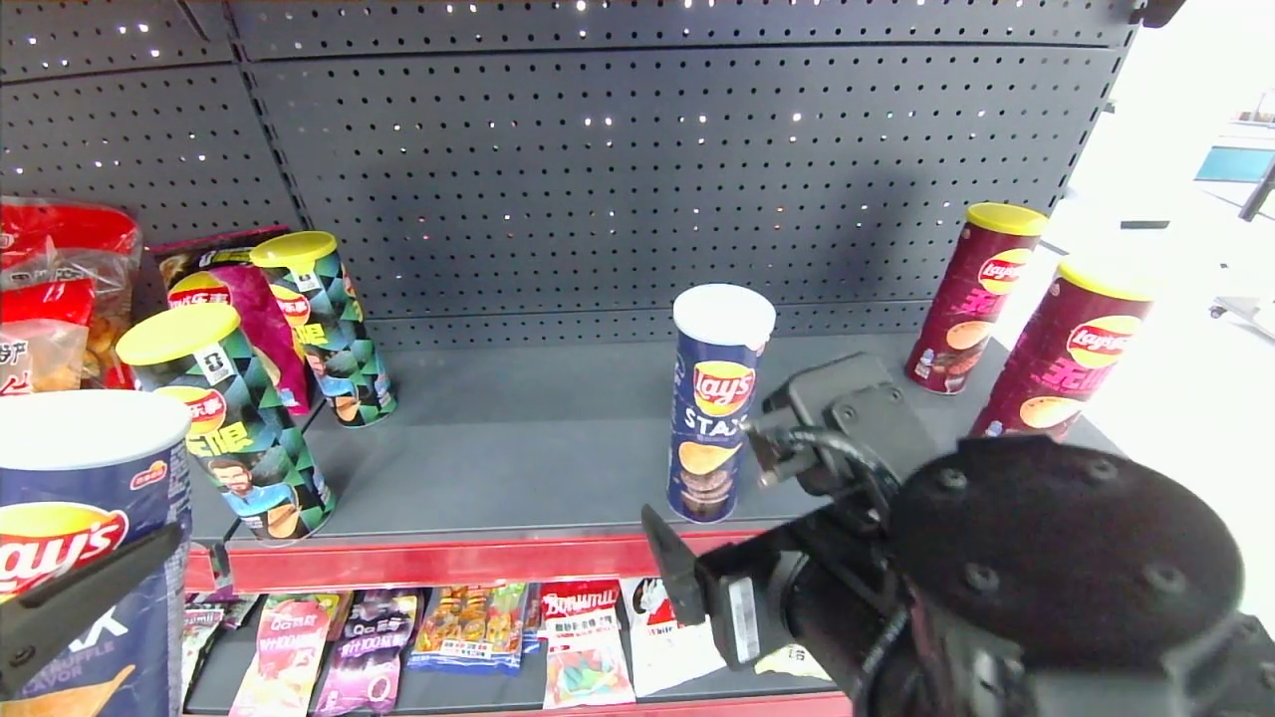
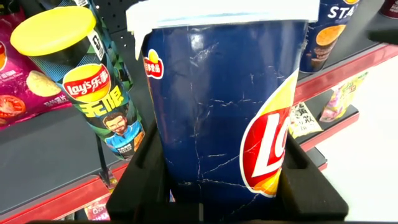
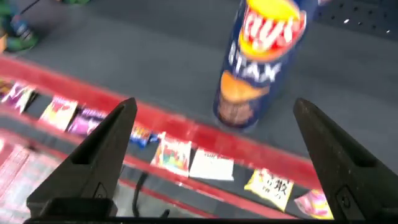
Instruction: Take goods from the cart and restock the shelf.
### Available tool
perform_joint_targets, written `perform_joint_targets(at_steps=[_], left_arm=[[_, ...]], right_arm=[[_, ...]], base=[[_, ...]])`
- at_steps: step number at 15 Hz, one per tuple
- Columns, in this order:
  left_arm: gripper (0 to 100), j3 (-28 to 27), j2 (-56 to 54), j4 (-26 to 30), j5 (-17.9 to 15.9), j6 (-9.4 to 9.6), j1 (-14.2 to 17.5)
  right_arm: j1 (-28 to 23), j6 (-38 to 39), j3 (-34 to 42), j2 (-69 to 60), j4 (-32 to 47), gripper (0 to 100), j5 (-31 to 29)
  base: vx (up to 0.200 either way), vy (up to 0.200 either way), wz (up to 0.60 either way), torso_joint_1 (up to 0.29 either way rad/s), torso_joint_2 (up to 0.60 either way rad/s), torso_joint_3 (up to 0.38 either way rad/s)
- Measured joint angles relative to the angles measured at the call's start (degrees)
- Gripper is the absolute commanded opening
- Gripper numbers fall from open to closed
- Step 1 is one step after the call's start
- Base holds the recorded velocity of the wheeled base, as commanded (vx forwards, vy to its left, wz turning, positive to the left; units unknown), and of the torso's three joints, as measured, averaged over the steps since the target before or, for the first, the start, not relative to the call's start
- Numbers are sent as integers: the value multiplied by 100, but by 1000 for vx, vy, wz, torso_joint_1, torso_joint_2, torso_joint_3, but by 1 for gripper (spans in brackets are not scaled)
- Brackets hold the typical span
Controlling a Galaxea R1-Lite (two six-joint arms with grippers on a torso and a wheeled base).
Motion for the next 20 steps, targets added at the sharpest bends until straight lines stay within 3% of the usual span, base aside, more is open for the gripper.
perform_joint_targets(at_steps=[4, 6, 8, 10, 14, 16, 18, 20], left_arm=[[0, 0, 9, 0, -12, -9, -1], [0, -9, 17, -2, -20, -11, -1], [0, -11, 22, -2, -30, -82, -1], [0, -39, 28, -9, -34, -96, -1], [0, -83, 28, -140, -140, -95, -1], [0, -143, 35, -145, -149, -93, 0], [0, -293, 89, -151, -149, -90, 0], [0, -483, 174, -161, -143, -96, 0]], right_arm=[[-16, 10, 1003, -1061, 2, 100, 113], [-405, -145, 1364, -1646, 6, 100, 179], [-1382, -364, 1619, -2199, 16, 100, 490], [-2499, -617, 1781, -2690, 38, 100, 1175], [-5043, -1169, 2341, -4013, 101, 100, 3565], [-5753, -1339, 2771, -4927, 435, 100, 4342], [-6116, -1429, 3054, -5895, 1279, 100, 4652], [-6337, -1573, 3204, -6761, 2503, 100, 4213]], base=[[0, 0, 0, 0, 0, 0], [0, 0, 0, 0, 0, 0], [0, 0, 0, 0, 0, 0], [0, 0, 0, 0, 0, 0], [0, 0, 0, 0, 0, 0], [0, 0, 0, 0, 0, 0], [0, 0, 0, 0, 0, 0], [0, 0, 0, 0, 0, 0]])
